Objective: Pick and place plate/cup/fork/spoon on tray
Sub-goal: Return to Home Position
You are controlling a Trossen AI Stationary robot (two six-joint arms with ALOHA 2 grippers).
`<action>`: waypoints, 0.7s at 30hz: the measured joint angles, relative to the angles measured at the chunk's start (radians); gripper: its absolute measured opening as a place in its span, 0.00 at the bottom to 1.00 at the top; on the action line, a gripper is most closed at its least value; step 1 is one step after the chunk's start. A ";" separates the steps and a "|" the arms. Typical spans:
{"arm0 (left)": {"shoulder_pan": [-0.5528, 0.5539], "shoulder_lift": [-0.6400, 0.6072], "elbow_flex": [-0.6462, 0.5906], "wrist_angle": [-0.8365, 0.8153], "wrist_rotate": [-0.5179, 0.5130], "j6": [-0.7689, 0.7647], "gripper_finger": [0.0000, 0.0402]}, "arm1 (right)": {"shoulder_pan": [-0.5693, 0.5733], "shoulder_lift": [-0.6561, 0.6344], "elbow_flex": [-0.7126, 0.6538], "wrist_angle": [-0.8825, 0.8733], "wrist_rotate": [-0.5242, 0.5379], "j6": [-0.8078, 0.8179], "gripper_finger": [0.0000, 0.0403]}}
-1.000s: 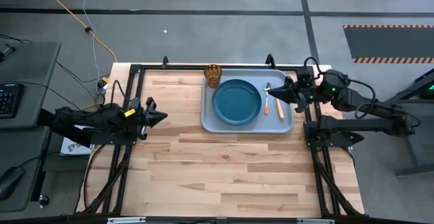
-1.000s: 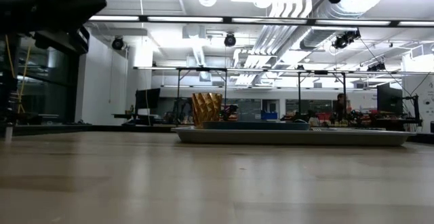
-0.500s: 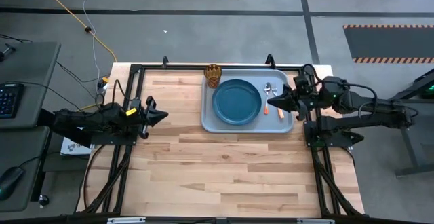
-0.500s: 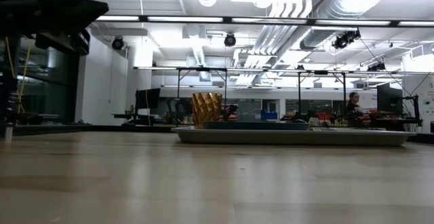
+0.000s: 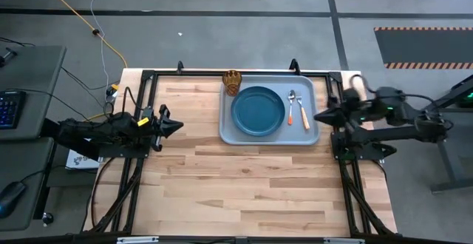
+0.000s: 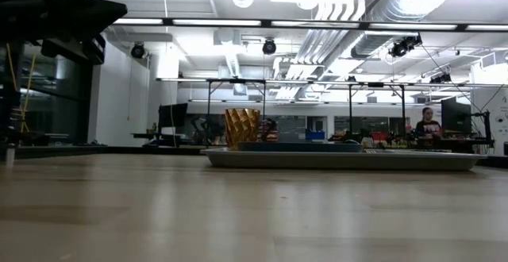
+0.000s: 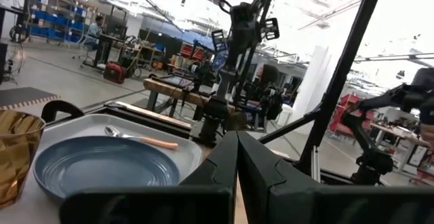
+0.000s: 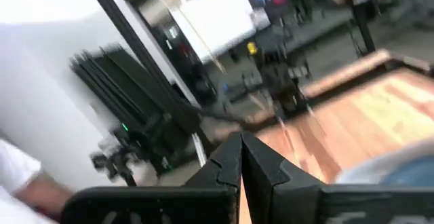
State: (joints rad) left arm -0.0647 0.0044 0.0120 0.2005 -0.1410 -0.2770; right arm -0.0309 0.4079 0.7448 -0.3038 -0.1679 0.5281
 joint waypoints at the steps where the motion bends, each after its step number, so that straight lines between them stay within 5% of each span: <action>1: 0.000 0.000 0.000 0.000 0.000 0.000 0.00 | 0.006 -0.032 -0.018 0.016 0.005 0.006 0.00; 10: 0.000 0.000 0.000 -0.002 0.000 0.000 0.00 | 0.073 -0.146 -0.396 0.399 0.015 -0.055 0.00; 21: 0.000 0.000 0.000 -0.002 0.000 0.000 0.00 | 0.073 -0.403 -0.631 0.478 0.062 -0.104 0.00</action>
State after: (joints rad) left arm -0.0647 0.0044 0.0120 0.1989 -0.1410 -0.2768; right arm 0.0422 0.0052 0.1142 0.1741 -0.1059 0.4242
